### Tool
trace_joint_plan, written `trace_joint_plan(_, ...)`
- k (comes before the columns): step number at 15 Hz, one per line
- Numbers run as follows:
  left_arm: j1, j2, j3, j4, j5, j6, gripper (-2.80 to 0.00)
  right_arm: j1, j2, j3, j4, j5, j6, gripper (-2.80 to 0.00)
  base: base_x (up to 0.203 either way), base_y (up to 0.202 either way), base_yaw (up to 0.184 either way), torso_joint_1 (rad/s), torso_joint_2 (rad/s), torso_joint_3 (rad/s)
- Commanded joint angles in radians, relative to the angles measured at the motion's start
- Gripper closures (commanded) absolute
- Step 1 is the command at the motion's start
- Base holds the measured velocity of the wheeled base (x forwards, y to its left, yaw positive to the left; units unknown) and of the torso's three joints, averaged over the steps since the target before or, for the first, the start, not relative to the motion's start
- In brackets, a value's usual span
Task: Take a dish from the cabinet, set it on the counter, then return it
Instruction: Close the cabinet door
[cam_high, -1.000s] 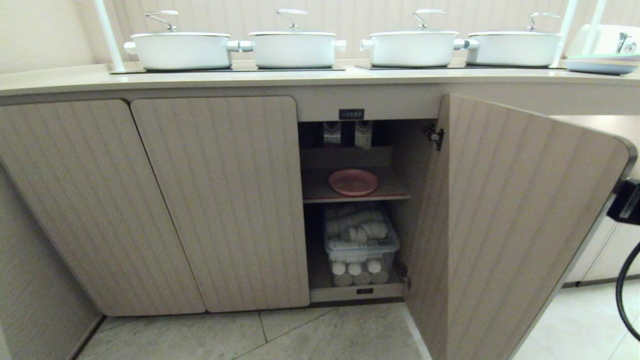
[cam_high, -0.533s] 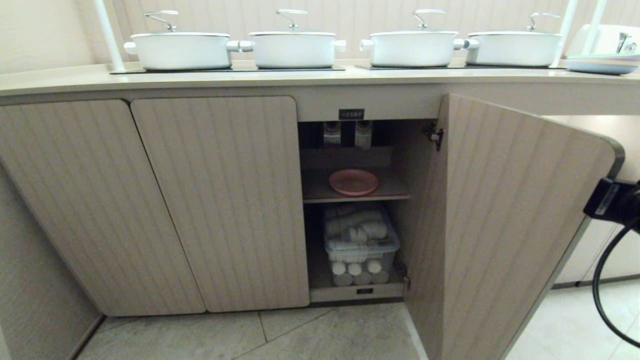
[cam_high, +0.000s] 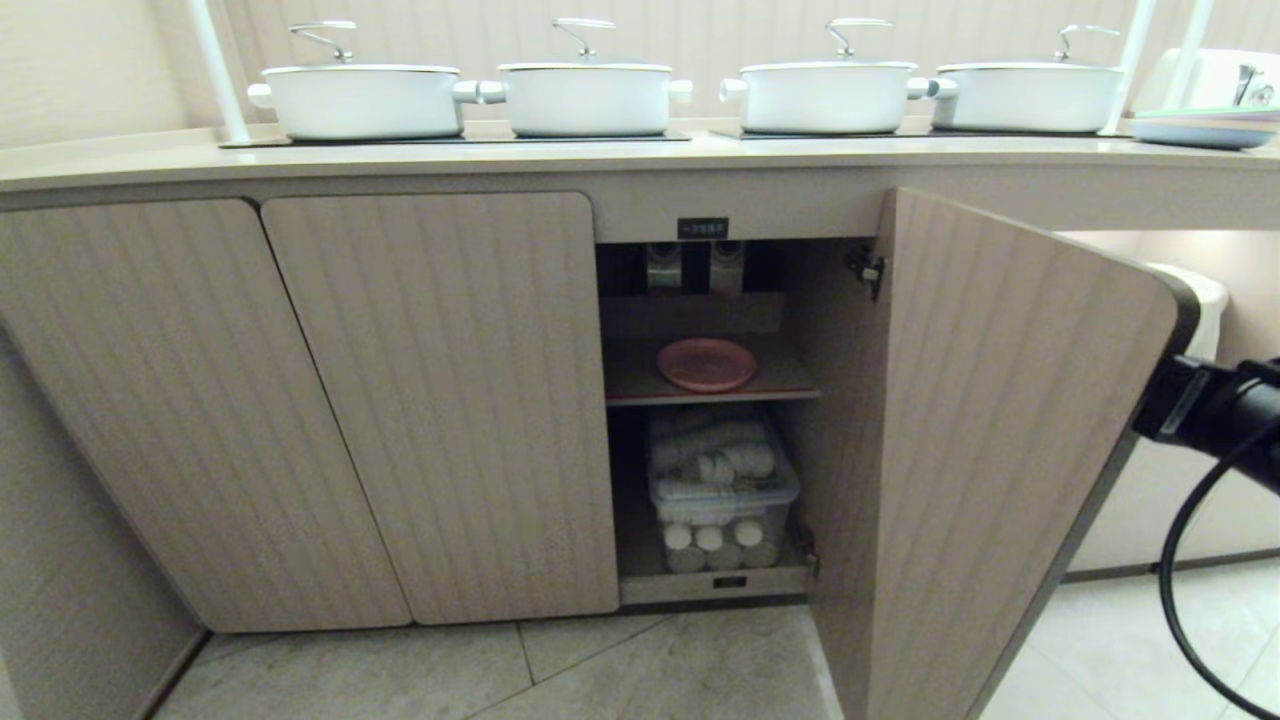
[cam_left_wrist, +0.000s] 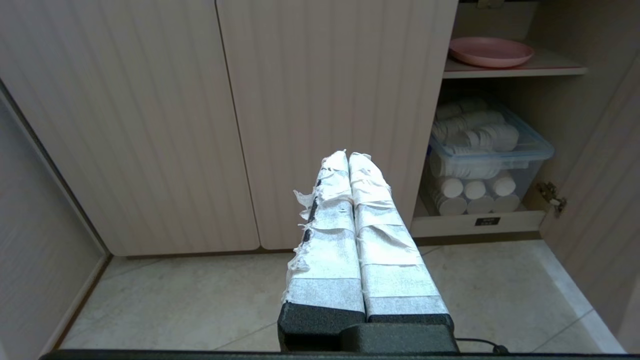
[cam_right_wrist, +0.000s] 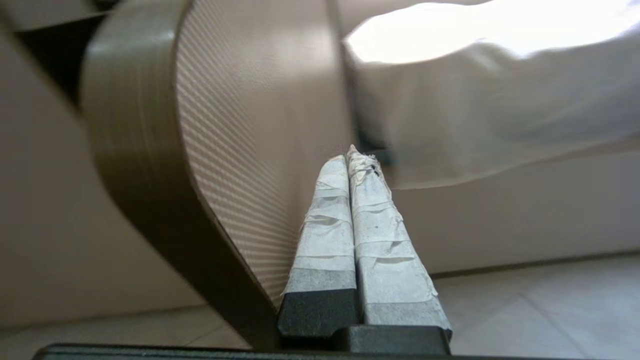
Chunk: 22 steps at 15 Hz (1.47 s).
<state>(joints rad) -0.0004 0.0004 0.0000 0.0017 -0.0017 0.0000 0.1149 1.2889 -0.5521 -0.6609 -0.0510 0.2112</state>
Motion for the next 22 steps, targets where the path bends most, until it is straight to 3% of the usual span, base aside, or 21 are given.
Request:
trace_joint_plan(1, -0.001, 0.0, 0.0, 0.0, 0.0, 0.0, 0.0, 0.004, -0.018, 0.001, -0.002, 0.039, 0.026, 0.0, 0.0, 0.0, 0.0, 0.0, 0.0, 0.0)
trace_joint_plan(3, 0.0, 0.0, 0.0, 0.0, 0.0, 0.0, 0.0, 0.009, -0.019, 0.001, 0.005, 0.068, 0.076, 0.0, 0.0, 0.0, 0.0, 0.0, 0.0, 0.0)
trace_joint_plan(6, -0.001, 0.0, 0.0, 0.0, 0.0, 0.0, 0.0, 0.008, -0.019, -0.003, 0.014, 0.178, 0.161, 0.0, 0.0, 0.0, 0.0, 0.0, 0.0, 0.0)
trace_joint_plan(22, 0.0, 0.0, 0.0, 0.0, 0.0, 0.0, 0.0, 0.011, -0.006, -0.021, 0.189, 0.341, 0.31, 0.0, 0.0, 0.0, 0.0, 0.0, 0.0, 0.0)
